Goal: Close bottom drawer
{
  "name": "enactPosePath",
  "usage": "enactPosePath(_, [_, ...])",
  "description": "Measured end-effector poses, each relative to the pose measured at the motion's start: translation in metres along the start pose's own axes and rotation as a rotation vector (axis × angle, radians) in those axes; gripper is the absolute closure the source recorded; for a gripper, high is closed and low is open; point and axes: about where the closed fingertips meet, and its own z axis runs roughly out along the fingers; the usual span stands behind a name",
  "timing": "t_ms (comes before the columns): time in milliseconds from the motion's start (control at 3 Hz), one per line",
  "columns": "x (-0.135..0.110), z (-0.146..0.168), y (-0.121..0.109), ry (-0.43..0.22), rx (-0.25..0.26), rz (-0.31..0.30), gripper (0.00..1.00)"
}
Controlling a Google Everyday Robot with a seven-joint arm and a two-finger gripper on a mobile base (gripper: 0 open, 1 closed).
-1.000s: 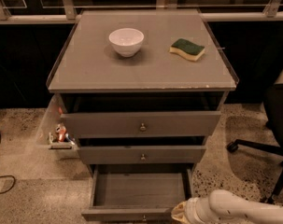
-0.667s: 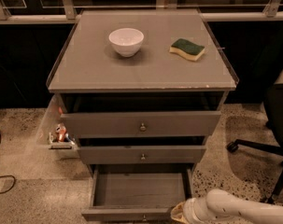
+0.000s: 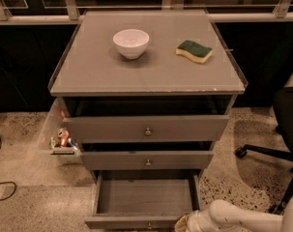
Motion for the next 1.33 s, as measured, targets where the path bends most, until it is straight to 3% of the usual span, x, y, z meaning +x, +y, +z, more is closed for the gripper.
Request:
enactPosePath(667, [0.0046, 0.0236, -0.0089, 0.027, -0.010, 0.000, 1.00])
enactPosePath(1000, [0.0044, 0.0240, -0.0091, 0.027, -0.010, 0.000, 0.82])
enactPosePath(1333, [0.0044, 0.0240, -0.0091, 0.027, -0.010, 0.000, 0.59])
